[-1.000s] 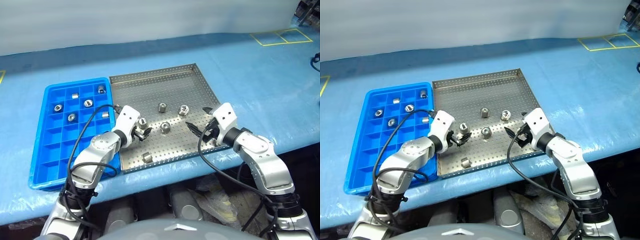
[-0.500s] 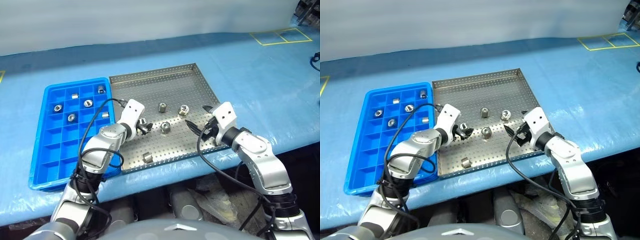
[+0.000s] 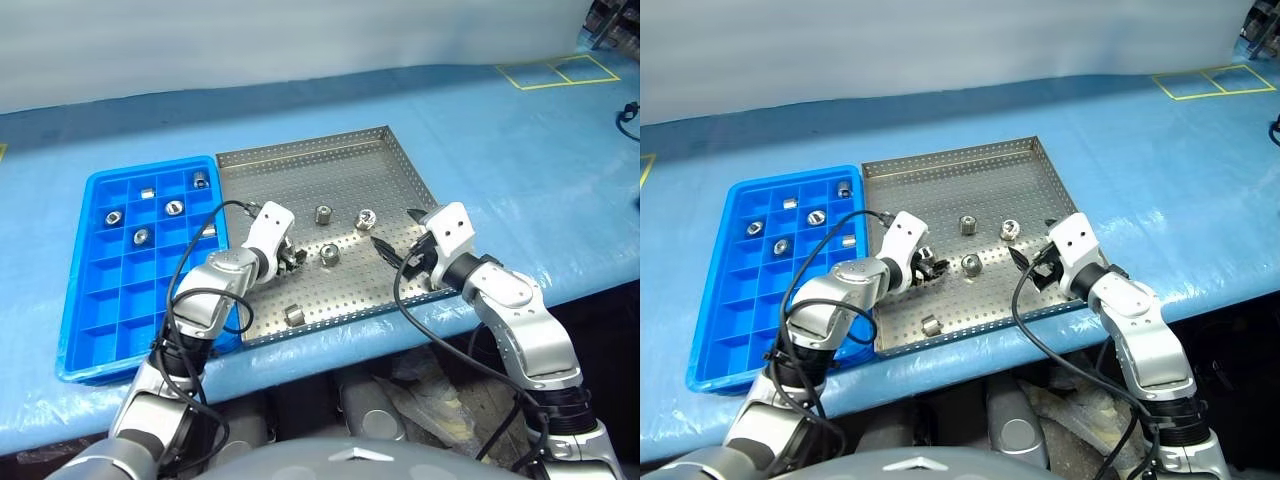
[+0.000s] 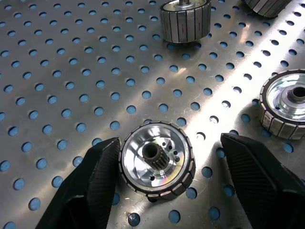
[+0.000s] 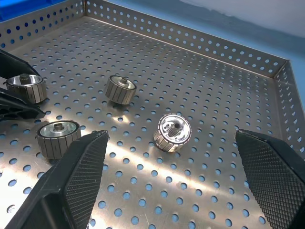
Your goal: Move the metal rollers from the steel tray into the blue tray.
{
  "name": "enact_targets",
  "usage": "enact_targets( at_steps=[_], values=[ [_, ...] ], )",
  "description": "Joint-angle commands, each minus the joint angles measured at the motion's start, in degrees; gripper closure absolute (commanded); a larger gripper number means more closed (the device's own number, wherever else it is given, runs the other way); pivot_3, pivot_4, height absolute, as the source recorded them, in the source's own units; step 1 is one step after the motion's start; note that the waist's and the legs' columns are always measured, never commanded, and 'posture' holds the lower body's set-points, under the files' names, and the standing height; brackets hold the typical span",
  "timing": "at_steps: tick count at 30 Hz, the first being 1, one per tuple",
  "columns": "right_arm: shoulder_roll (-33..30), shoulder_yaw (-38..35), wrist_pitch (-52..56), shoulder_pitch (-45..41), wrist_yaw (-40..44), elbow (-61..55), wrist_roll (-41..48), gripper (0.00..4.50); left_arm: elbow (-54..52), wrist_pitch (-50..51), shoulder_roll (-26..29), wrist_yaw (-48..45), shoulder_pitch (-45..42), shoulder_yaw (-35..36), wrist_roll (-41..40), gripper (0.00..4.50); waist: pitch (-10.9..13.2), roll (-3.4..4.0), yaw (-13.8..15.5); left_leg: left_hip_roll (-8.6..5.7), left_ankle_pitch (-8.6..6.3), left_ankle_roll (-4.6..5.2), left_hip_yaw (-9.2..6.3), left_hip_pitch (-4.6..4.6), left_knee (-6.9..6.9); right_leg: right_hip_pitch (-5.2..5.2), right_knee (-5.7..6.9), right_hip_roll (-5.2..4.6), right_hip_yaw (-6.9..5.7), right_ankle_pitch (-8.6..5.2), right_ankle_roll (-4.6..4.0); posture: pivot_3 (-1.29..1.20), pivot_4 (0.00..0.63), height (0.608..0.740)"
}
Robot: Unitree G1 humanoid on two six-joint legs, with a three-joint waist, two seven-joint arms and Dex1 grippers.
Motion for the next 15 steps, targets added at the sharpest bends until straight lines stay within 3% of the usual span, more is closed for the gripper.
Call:
enact_targets(
  at_steps=[1, 4, 7, 15],
  values=[
    [0.0, -1.2, -1.6, -0.1, -0.2, -1.6, -0.2, 0.0, 0.1, -0.3, -0.4, -0.5, -0.1, -0.4, 0.0, 1.27, 0.0, 0.0, 0.0, 0.0, 0.0, 0.0, 0.0, 0.0, 0.0, 0.0, 0.0, 0.0, 0.0, 0.0, 0.0, -0.29, 0.15, 0.74],
    [0.0, -1.1, -1.8, -0.1, -0.3, -1.5, -0.3, 0.0, -0.1, -0.5, -0.5, -0.6, 0.0, -0.3, 0.0, 1.27, 0.0, 0.0, 0.0, 0.0, 0.0, 0.0, 0.01, 0.01, 0.01, 0.01, 0.0, 0.0, 0.02, 0.01, 0.01, -0.29, 0.15, 0.74],
    [0.0, -1.1, -1.8, -0.2, -0.3, -1.5, -0.3, 0.0, -0.5, -0.7, -0.6, -0.2, 0.3, 0.3, 0.0, 2.15, 0.0, 0.0, -0.1, 0.0, 0.0, 0.01, 0.02, 0.01, 0.02, 0.01, 0.0, 0.0, 0.03, 0.01, 0.02, -0.29, 0.15, 0.74],
    [-0.1, -0.8, -1.7, -0.3, -0.5, -1.5, -0.8, 0.0, -1.8, -1.1, -0.5, 0.0, 0.9, 1.5, -0.1, 2.15, 0.0, 0.0, -0.3, 0.0, -0.01, 0.02, 0.04, 0.02, 0.02, 0.0, 0.01, 0.0, 0.05, 0.02, 0.02, -0.29, 0.15, 0.74]
  ],
)
